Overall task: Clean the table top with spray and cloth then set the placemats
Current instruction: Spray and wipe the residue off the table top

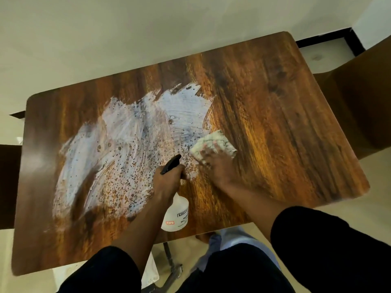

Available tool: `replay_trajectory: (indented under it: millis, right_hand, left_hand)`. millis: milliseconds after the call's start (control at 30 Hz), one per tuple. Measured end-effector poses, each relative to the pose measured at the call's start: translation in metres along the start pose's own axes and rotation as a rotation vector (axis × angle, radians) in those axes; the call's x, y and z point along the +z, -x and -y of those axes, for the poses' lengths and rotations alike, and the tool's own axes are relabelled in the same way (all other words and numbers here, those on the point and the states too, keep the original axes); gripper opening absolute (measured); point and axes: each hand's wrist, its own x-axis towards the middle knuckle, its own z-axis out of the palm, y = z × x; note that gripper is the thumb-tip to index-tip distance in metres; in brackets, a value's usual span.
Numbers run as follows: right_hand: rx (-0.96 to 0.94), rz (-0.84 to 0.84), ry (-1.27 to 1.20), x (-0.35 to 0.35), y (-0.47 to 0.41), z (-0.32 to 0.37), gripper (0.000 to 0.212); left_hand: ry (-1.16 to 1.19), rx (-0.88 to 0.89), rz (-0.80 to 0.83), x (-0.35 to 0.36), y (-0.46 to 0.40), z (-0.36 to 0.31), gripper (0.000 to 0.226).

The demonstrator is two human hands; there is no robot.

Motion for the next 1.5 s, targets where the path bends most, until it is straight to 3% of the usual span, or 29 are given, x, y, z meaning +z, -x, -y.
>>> replay_trajectory:
  millis: [100,200,267,400,500,600,700,800,900,1000,1233,1433,1500]
  right_hand:
    - [-0.325,0.171,0.13,0.013,-0.012,0.002,0.067]
    - [-0.476,0.254,0.188,0.0,-0.034,-0.02,0.076]
    - [-0.411,0.235,0.128,-0.022,-0.053,-0.031,0.077]
    - [-0.162,0.028,0.046,-0.067,-0.107,-0.053,0.073]
    - [0.031,-0.059,0.001,-0.092,-0.147,-0.072,0.073]
    - [0.176,-0.151,0.047,-0.086,-0.162,-0.065,0.074]
    - [0.206,-0.198,0.014,-0.064,-0.151,-0.029,0.074]
    - [0.019,-0.075,-0.059,-0.039,-0.13,0.011,0.072]
    - [-0.326,0.063,0.087,-0.016,-0.122,0.02,0.07]
    - [-0.45,0.205,0.147,-0.03,-0.138,0.001,0.061]
    - [-0.063,-0.097,0.045,-0.081,-0.194,-0.056,0.074]
    - [0.142,-0.174,0.069,-0.099,-0.227,-0.079,0.072]
    - [0.159,-0.17,0.064,-0.093,-0.223,-0.062,0.07]
  left_hand:
    - [0.0,0.003,-0.028,0.008,-0.015,-0.012,0.053]
    - [0.011,-0.001,-0.054,0.016,-0.03,-0.023,0.055]
    - [0.018,0.009,-0.042,0.022,-0.039,-0.03,0.056]
    - [0.034,-0.002,-0.031,0.032,-0.053,-0.042,0.058]
    - [0.041,0.012,-0.015,0.037,-0.062,-0.048,0.04]
    - [0.045,0.0,-0.016,0.037,-0.072,-0.046,0.048]
    - [0.074,0.004,-0.043,0.036,-0.078,-0.049,0.049]
    - [0.066,-0.011,-0.083,0.039,-0.083,-0.058,0.036]
    - [0.045,-0.04,-0.106,0.041,-0.092,-0.064,0.042]
    - [0.075,-0.045,-0.104,0.041,-0.098,-0.073,0.036]
    - [0.047,-0.037,-0.108,0.041,-0.106,-0.085,0.033]
    - [0.093,-0.043,-0.123,0.04,-0.118,-0.083,0.024]
    - [0.105,-0.041,-0.108,0.04,-0.121,-0.084,0.034]
